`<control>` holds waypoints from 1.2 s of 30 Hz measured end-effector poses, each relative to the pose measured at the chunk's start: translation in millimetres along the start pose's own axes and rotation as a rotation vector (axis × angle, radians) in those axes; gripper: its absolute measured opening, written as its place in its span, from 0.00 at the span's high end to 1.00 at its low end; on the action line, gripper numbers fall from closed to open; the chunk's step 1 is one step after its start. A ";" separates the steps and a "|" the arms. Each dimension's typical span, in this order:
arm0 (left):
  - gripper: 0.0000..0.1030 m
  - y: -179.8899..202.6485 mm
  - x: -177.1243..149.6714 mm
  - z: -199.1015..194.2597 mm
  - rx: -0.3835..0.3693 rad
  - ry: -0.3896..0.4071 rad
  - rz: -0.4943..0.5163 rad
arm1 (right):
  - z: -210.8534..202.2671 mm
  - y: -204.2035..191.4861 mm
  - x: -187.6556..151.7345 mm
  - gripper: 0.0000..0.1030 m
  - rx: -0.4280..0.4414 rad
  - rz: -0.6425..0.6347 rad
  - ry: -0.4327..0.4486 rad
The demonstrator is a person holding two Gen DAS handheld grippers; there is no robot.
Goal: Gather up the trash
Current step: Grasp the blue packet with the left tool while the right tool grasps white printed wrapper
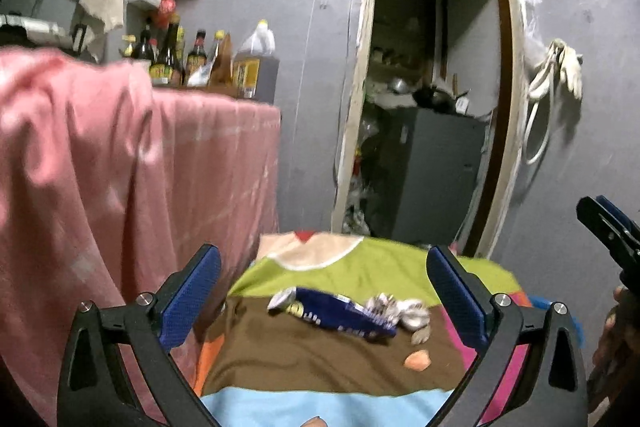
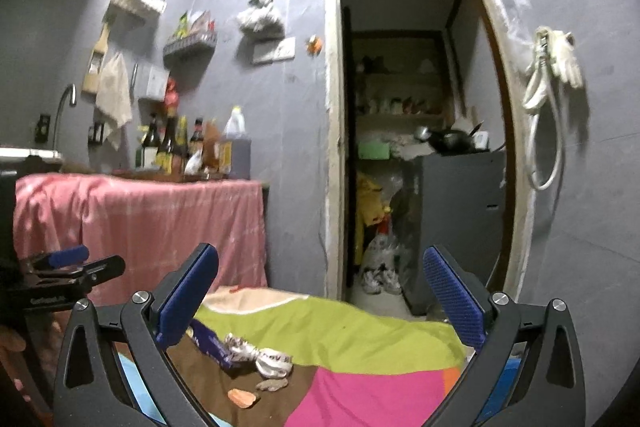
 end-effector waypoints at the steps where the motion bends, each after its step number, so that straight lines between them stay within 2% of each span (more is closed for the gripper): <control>1: 0.02 -3.2 -4.3 5.1 0.003 -0.015 -0.007 | 5.3 -1.9 -4.3 0.00 0.008 -0.003 -0.014; 11: 0.03 -26.3 -41.8 62.1 0.055 -0.213 -0.097 | 62.3 -12.4 -61.6 0.00 0.101 0.023 -0.211; 16: 0.03 -37.4 -51.7 89.6 0.062 -0.297 -0.195 | 87.6 -21.5 -84.9 0.10 0.160 0.049 -0.307; 23: 0.05 -46.1 -50.5 114.4 0.086 -0.344 -0.258 | 119.5 -38.6 -105.7 0.15 0.215 0.051 -0.403; 26: 0.12 -44.9 -52.6 125.4 0.087 -0.377 -0.253 | 134.6 -47.3 -120.5 0.16 0.253 0.066 -0.468; 28: 0.24 -44.3 -56.7 131.8 0.086 -0.414 -0.257 | 143.2 -51.8 -131.0 0.21 0.277 0.071 -0.518; 30: 0.31 -44.2 -62.3 136.3 0.075 -0.458 -0.269 | 150.2 -57.3 -142.3 0.25 0.315 0.080 -0.580; 32: 0.35 -44.1 -67.6 139.7 0.069 -0.482 -0.279 | 154.5 -60.2 -151.4 0.25 0.339 0.095 -0.623; 36: 0.50 -47.1 -76.6 138.7 0.090 -0.508 -0.248 | 156.4 -64.3 -158.7 0.27 0.375 0.123 -0.657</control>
Point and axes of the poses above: each gripper's, at about its wrist camera, not at the fingertips, and z roughly the way its jaws point, y to its right, x to its top, the point moved 9 cm from there along z, roughly the way its jaws point, and after that the axes turned 10 degrees about -z, right-handed, at the moved point
